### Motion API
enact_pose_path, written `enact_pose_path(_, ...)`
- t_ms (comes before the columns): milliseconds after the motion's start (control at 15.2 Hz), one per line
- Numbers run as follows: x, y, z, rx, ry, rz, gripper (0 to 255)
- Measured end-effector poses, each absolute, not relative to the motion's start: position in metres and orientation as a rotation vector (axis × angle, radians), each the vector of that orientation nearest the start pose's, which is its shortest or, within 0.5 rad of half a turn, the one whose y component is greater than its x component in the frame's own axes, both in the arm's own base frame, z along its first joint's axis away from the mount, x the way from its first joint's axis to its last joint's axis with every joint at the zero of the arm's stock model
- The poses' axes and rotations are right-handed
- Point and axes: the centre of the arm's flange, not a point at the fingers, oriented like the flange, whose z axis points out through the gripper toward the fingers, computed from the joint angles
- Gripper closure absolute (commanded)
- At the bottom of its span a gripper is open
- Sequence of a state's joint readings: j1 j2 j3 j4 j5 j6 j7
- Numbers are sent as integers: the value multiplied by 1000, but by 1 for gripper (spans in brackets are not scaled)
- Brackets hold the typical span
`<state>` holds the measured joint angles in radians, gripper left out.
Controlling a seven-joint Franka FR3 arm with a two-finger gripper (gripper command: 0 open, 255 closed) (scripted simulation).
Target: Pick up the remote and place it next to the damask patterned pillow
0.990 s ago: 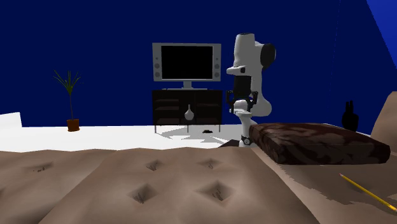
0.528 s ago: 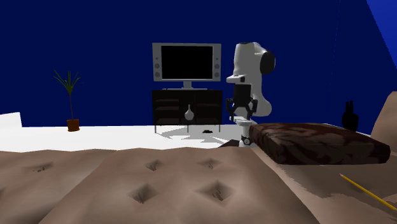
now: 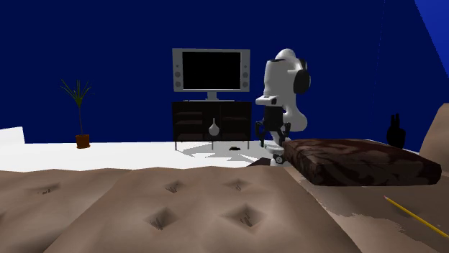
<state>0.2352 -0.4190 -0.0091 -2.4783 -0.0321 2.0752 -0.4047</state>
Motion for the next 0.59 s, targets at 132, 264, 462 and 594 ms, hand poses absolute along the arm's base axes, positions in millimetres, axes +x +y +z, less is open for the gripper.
enact_pose_path(132,403,91,432,-3003,-1007,-22,255)
enact_pose_path(264,403,91,421,-3003,-1007,-21,255)
enact_pose_path(462,403,91,404,-3003,-1007,-21,255)
enact_pose_path(594,404,91,394,-3003,-1007,-22,255)
